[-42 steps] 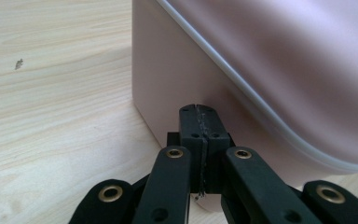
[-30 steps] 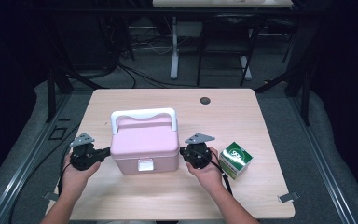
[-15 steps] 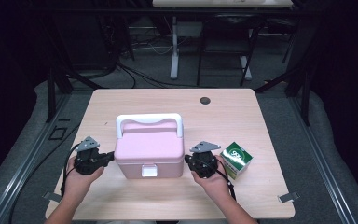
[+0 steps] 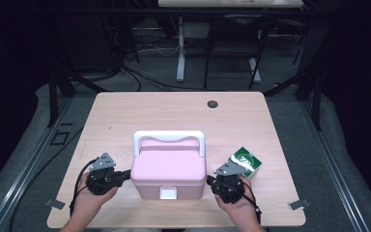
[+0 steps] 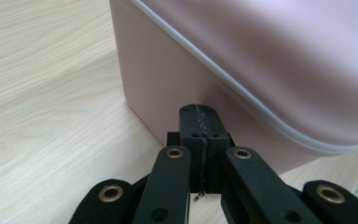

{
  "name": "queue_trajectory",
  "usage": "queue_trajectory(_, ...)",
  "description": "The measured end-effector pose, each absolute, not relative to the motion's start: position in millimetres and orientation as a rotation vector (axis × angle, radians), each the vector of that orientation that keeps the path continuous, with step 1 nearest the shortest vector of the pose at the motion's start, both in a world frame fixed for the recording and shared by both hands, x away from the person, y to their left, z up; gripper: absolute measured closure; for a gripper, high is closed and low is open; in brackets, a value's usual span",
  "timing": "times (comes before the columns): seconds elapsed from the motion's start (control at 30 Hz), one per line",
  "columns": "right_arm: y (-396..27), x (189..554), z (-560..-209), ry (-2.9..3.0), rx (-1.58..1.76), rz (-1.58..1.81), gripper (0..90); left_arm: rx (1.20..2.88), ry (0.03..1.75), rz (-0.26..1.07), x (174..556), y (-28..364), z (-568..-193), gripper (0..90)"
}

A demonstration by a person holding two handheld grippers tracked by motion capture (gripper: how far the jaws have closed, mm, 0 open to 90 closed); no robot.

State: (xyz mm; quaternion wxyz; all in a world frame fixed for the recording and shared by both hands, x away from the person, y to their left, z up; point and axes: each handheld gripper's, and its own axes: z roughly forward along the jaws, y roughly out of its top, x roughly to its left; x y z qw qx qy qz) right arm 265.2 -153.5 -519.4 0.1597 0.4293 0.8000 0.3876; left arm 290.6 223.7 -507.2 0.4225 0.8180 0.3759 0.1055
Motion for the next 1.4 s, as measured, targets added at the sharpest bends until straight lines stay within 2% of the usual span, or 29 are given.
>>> queue_trajectory(0.27, -159.6, 264.0, -526.1, 2.266, 1.201, 1.173, 90.0, 2.058, 0.932, 0.24, 291.9, 225.0, -511.4, 89.4)
queue_trajectory(0.37, -159.5, 264.4, -527.6, 2.266, 1.175, 1.143, 87.3, 2.056, 0.943, 0.245, 294.0, 227.1, -512.8, 80.6)
queue_trajectory(0.47, -161.5, 264.4, -526.7, 2.276, 1.158, 1.134, 81.8, 2.036, 0.963, 0.2, 296.4, 230.5, -511.8, 79.2)
queue_trajectory(0.63, -168.7, 269.9, -515.9, 2.261, 1.191, 1.141, 72.6, 2.015, 0.965, 0.204, 301.6, 235.2, -495.6, 72.2)
queue_trajectory(0.8, -174.3, 277.8, -500.4, 2.266, 1.207, 1.197, 67.2, 1.99, 0.97, 0.215, 306.2, 240.3, -476.8, 65.4)
queue_trajectory(1.03, -182.7, 290.0, -470.0, 2.247, 1.205, 1.257, 55.4, 1.999, 0.932, 0.23, 313.0, 241.6, -437.6, 56.8)
queue_trajectory(1.23, -185.6, 297.7, -447.4, 2.262, 1.178, 1.339, 51.7, 2.0, 0.909, 0.195, 320.5, 233.4, -425.1, 51.8)
queue_trajectory(1.4, -181.0, 305.6, -444.5, 2.277, 1.175, 1.383, 50.0, 2.007, 0.91, 0.169, 328.5, 221.8, -429.6, 50.5)
